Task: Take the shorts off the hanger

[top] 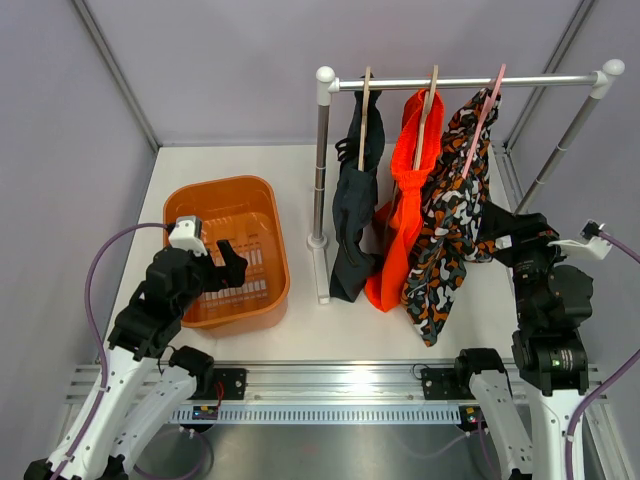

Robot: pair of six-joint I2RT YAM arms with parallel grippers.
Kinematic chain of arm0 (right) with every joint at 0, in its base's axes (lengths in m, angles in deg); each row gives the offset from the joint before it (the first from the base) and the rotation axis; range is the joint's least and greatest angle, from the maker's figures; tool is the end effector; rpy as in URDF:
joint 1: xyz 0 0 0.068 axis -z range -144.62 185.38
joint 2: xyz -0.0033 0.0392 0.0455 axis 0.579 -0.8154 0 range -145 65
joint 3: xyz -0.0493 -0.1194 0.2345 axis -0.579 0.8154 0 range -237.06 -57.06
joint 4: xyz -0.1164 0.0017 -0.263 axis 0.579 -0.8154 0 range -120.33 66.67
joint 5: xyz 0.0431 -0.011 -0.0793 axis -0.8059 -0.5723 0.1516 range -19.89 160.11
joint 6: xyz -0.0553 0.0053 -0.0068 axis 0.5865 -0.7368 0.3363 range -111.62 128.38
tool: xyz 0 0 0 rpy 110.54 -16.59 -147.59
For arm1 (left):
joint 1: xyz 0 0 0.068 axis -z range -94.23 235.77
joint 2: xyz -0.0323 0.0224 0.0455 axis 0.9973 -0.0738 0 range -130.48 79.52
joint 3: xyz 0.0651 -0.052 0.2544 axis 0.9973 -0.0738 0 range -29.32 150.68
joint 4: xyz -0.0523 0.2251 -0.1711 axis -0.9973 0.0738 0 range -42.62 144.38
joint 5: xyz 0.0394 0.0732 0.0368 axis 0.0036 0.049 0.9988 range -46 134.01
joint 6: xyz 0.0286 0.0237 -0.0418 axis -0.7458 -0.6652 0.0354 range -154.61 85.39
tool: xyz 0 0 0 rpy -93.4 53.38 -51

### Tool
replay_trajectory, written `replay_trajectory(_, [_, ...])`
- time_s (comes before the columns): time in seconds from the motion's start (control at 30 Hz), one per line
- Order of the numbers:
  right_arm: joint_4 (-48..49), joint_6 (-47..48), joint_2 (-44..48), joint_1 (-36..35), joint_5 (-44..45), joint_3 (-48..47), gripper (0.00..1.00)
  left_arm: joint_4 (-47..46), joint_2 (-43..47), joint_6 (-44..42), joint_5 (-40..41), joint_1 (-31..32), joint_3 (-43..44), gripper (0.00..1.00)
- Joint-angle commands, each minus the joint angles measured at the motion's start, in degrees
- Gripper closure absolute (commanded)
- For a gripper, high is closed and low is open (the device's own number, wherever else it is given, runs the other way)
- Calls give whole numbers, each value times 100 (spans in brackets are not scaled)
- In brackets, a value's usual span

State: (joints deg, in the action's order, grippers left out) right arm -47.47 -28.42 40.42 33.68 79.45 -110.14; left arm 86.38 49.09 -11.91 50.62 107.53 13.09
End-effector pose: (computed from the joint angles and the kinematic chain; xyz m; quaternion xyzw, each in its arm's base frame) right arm 0.1078 -0.0031 0.4125 0.2612 0.6278 0.1888 0.7085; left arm 0.1421 -0.0519 0.3088 -0.0371 0.8510 -0.1518 0.5013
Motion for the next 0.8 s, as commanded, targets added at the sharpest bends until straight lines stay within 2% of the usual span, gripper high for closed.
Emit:
replay_trajectory(0.0, [-64,268,-56,29,110,-246,0,-209,55,-64,-116,30,127,1])
replay_trajectory(0.17, [-327,1041,-467,29,402,-1019,1,-226,55,-73,-160,30,109,1])
replay_trajectory(0.4, [-845,1526,-1996,29,-503,-2750,1,-235,46,-81,-213,30,109,1])
replay_trajectory(0.53, [-1013,1640,-2849,29,-785,-3672,11,-253,47,-90,-230,30,101,1])
replay_trajectory(0.7, [-1180,1772,-3720,20,-635,-4271,15,-253,29,-99,-248,30,109,1])
replay_trajectory(0.77, [-1251,1781,-4035,11,-679,-4526,20,-244,11,-99,-239,30,109,1])
